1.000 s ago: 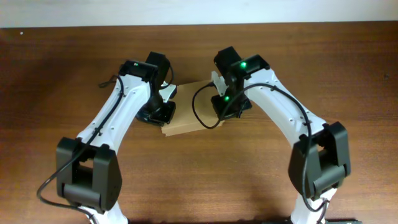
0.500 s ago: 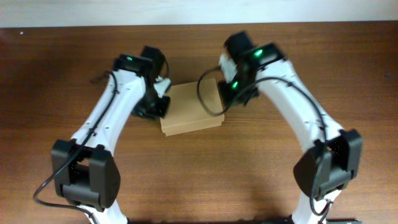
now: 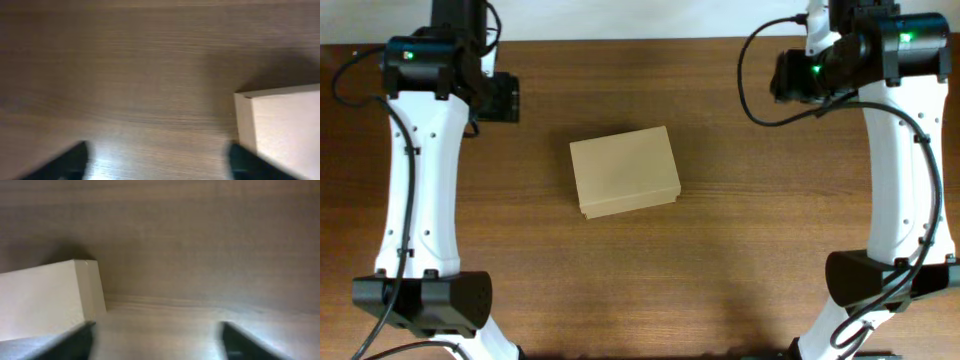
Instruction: Pack container
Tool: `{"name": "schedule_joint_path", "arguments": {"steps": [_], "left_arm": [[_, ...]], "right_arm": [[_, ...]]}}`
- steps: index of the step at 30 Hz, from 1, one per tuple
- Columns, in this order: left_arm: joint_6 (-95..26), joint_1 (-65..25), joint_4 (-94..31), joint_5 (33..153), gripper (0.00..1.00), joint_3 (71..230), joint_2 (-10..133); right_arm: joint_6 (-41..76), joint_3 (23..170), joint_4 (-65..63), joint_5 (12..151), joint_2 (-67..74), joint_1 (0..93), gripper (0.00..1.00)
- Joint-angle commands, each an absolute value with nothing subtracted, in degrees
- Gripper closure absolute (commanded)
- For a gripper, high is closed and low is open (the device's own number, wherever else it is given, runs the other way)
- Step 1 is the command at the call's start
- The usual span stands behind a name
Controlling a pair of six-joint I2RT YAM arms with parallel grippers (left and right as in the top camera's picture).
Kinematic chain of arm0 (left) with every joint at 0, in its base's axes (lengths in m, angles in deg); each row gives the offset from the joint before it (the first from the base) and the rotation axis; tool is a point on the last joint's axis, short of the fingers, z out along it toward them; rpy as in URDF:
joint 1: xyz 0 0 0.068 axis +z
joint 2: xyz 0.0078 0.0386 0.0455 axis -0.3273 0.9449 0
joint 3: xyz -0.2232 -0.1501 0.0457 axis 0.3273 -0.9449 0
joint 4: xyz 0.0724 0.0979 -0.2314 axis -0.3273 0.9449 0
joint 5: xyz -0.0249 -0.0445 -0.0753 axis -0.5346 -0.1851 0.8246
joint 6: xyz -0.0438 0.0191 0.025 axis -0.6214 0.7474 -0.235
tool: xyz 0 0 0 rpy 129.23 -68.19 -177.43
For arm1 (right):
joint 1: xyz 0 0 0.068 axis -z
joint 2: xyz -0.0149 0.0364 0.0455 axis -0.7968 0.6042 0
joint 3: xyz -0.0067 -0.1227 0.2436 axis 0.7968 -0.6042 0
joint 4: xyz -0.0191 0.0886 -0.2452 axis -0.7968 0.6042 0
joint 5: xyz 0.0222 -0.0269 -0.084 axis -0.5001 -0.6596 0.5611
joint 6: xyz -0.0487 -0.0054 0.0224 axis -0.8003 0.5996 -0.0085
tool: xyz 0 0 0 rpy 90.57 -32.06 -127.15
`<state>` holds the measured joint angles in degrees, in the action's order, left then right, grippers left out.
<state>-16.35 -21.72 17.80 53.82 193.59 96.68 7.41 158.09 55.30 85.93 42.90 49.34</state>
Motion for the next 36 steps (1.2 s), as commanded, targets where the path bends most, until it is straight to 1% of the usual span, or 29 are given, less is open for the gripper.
{"name": "schedule_joint_path", "arguments": {"steps": [1, 26, 32, 35, 36], "left_arm": [[-16.9, -20.67, 18.23, 52.55, 0.0, 194.09, 96.18], [-16.9, -20.69, 18.19, 52.55, 0.01, 194.09, 96.18], [-16.9, -20.69, 18.19, 52.55, 0.0, 194.09, 96.18], [-16.9, -20.69, 18.19, 52.55, 0.0, 194.09, 96.18], [-16.9, -20.69, 18.19, 52.55, 0.0, 194.09, 96.18]], "right_arm": [[7.0, 158.72, 55.74, 86.69, 42.88, 49.58, 0.01], [6.97, 158.52, 56.68, 86.98, 42.86, 49.54, 0.01], [7.02, 156.84, 49.18, 87.5, 38.07, 49.47, 0.01], [7.02, 150.46, 41.33, 87.08, 32.04, 49.47, 0.01], [7.02, 145.93, 36.92, 87.06, 28.7, 49.47, 0.01]]}}
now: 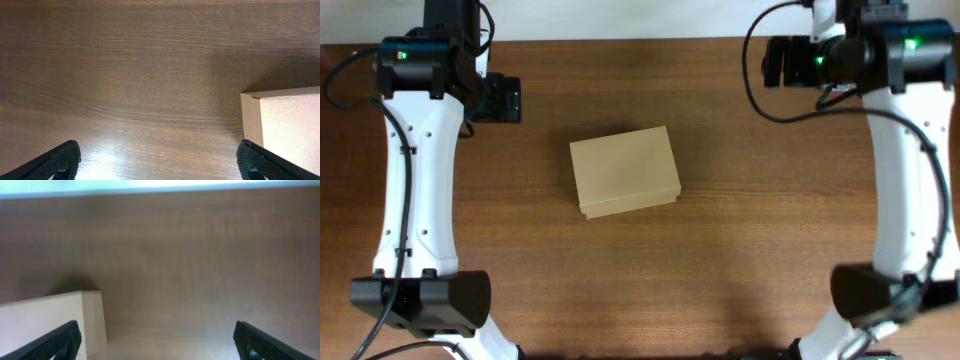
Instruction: Pack container
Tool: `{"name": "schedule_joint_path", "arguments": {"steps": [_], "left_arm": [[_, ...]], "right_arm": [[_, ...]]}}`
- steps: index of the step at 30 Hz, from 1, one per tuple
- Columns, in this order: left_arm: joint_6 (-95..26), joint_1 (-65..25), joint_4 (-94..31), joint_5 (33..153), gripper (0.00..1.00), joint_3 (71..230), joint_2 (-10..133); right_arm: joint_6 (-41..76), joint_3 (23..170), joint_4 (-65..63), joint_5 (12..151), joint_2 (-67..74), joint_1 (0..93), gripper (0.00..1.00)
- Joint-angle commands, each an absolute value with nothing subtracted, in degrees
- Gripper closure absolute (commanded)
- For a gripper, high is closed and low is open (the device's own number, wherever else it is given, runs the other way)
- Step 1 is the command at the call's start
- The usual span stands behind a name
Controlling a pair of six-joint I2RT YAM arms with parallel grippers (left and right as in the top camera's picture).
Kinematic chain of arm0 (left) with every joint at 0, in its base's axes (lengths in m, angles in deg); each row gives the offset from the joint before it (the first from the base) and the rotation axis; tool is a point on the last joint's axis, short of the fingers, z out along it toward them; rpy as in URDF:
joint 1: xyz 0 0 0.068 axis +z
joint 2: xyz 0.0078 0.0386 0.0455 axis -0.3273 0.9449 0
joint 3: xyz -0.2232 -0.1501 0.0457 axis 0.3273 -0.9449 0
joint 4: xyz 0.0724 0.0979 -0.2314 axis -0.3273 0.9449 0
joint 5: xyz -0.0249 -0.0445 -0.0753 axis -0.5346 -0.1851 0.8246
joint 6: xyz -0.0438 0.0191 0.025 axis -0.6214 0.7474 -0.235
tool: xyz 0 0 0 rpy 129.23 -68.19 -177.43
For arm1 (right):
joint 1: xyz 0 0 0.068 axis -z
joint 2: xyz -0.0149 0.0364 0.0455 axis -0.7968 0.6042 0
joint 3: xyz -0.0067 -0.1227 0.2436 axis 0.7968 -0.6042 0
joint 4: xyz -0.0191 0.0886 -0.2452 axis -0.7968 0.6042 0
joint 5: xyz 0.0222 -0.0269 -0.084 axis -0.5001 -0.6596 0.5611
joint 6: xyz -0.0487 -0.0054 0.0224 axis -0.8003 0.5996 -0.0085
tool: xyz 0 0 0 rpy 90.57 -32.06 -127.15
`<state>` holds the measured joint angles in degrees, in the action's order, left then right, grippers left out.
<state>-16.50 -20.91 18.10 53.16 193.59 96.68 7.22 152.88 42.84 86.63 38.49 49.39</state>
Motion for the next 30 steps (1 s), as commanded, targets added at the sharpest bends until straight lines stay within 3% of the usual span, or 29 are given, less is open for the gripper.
{"name": "schedule_joint_path", "arguments": {"steps": [1, 8, 15, 23, 30], "left_arm": [[-16.9, -20.69, 18.19, 52.55, 0.0, 194.09, 96.18], [-16.9, -20.69, 18.19, 52.55, 0.0, 194.09, 96.18], [-16.9, -20.69, 18.19, 52.55, 0.01, 194.09, 96.18], [-16.9, -20.69, 18.19, 52.55, 0.0, 194.09, 96.18], [-16.9, -20.69, 18.19, 52.55, 0.01, 194.09, 96.18]], "right_arm": [[7.02, 143.03, 34.23, 87.06, 26.64, 49.47, 0.01], [7.02, 100.8, 5.05, 86.43, -0.33, 49.47, 0.01], [7.02, 68.28, -5.2, 86.45, -24.26, 49.47, 0.01], [7.02, 41.2, -17.0, 85.55, -49.55, 49.47, 0.01], [6.97, 33.63, -18.49, 85.27, -64.52, 49.47, 0.01]]}}
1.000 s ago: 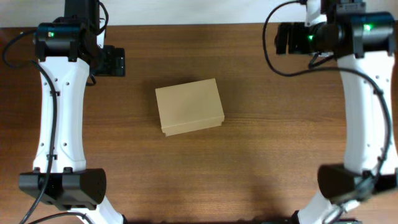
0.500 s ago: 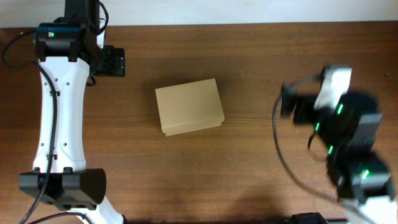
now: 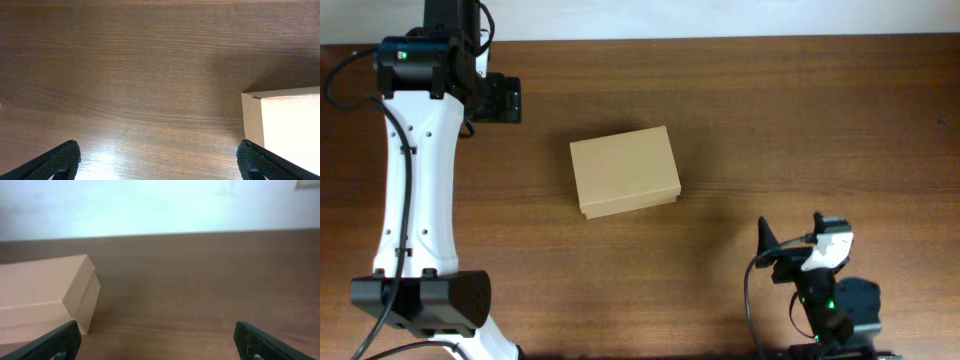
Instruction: Pack container
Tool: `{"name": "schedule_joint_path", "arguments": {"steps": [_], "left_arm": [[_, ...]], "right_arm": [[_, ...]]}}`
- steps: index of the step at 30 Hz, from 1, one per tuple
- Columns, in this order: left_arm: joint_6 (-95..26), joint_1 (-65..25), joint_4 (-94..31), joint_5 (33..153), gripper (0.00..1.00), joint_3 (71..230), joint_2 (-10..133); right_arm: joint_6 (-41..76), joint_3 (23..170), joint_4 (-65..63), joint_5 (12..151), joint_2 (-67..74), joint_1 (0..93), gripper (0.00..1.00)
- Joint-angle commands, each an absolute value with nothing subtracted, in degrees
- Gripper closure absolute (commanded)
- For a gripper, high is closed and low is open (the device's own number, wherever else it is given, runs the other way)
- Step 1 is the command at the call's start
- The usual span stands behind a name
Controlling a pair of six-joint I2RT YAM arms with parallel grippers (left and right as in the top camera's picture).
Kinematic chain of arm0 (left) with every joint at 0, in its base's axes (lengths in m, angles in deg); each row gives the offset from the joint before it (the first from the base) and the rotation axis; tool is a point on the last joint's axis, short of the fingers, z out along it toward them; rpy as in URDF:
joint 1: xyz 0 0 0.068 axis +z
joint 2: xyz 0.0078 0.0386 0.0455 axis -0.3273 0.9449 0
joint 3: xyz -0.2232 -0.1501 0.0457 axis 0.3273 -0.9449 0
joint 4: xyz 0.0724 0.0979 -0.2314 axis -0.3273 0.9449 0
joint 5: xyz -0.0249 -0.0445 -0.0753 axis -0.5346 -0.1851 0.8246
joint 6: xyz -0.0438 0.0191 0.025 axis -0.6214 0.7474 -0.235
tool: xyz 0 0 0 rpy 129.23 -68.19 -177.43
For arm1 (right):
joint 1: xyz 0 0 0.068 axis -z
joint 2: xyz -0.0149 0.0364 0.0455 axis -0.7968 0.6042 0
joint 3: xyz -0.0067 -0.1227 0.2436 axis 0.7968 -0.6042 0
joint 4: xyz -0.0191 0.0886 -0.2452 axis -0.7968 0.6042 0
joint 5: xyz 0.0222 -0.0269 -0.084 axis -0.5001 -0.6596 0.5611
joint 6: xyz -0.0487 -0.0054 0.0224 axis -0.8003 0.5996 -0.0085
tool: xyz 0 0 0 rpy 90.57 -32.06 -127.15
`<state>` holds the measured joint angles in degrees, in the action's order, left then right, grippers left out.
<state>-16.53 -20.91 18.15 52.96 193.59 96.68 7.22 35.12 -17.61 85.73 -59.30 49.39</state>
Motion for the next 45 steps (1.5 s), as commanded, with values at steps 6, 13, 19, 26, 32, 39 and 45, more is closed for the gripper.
{"name": "schedule_joint_path", "arguments": {"steps": [6, 13, 19, 26, 32, 39, 45], "left_arm": [[-16.9, -20.69, 18.19, 52.55, 0.0, 194.09, 96.18], [-16.9, -20.69, 18.19, 52.55, 0.01, 194.09, 96.18], [-16.9, -20.69, 18.19, 52.55, 0.0, 194.09, 96.18], [-16.9, -20.69, 18.19, 52.55, 0.0, 194.09, 96.18], [-16.9, -20.69, 18.19, 52.55, 0.0, 194.09, 96.18], [-16.9, -20.69, 18.19, 52.55, 0.0, 194.09, 96.18], [-16.9, -20.69, 18.19, 52.55, 0.0, 193.9, 96.22]], "right_arm": [[6.97, 33.44, -18.71, 86.56, -67.17, 49.58, 0.01], [7.0, 33.2, -18.73, 86.69, -67.17, 49.58, 0.01], [6.97, 28.34, -18.75, 86.71, -67.17, 49.58, 0.01], [7.0, 26.81, -22.09, 86.91, -67.17, 49.58, 0.01], [7.0, 26.64, -21.53, 86.89, -67.17, 49.58, 0.01], [7.0, 26.64, -21.53, 86.91, -67.17, 49.58, 0.01], [7.0, 26.64, -21.53, 86.91, -67.17, 49.58, 0.01]]}}
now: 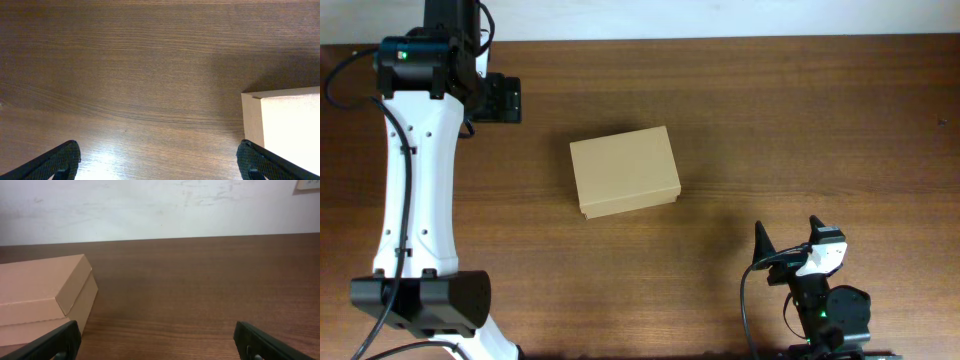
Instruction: Pack container
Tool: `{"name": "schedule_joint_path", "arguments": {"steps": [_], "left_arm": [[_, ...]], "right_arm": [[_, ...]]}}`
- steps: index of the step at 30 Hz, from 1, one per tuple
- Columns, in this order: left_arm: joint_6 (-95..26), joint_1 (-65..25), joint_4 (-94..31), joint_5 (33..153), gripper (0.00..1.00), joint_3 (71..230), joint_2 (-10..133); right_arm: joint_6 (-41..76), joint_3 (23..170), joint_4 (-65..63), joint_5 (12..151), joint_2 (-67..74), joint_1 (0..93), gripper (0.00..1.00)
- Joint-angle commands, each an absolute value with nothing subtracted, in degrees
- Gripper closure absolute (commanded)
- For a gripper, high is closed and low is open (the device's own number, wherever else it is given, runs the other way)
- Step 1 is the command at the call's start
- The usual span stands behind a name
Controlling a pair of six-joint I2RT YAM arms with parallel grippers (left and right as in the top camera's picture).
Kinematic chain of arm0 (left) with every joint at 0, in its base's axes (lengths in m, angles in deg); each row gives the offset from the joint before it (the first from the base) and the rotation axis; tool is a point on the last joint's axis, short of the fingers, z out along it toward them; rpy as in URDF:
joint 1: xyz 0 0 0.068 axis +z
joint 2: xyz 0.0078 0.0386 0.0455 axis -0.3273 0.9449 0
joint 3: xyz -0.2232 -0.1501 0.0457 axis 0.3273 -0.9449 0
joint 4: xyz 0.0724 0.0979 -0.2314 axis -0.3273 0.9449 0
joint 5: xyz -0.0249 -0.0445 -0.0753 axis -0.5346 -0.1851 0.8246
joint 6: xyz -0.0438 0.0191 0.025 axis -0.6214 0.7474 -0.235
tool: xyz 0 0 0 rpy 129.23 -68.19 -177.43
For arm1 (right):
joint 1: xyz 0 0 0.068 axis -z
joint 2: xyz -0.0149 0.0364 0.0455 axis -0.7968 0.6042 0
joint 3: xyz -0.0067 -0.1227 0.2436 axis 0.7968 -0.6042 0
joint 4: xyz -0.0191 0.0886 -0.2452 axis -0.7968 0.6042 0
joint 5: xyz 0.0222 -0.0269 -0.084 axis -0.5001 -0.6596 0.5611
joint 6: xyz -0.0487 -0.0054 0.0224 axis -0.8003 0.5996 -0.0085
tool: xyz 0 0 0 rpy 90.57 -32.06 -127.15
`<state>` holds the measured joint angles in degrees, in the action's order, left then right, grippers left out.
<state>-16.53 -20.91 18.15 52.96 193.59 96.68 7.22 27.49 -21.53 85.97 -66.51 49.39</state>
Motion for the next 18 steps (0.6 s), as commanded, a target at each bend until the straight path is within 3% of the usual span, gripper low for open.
{"name": "schedule_joint_path", "arguments": {"steps": [1, 7, 18], "left_arm": [[-16.9, -20.69, 18.15, 52.55, 0.0, 193.9, 95.83], [-16.9, -22.52, 17.58, 52.57, 0.0, 187.47, 87.72], [-13.22, -22.7, 12.72, 46.49, 0.0, 147.71, 51.04]], "right_arm": [[7.0, 26.64, -21.5, 86.91, -67.17, 49.58, 0.01], [7.0, 26.64, -21.5, 86.91, -67.17, 49.58, 0.01], [7.0, 26.64, -21.5, 86.91, -67.17, 49.58, 0.01]]}}
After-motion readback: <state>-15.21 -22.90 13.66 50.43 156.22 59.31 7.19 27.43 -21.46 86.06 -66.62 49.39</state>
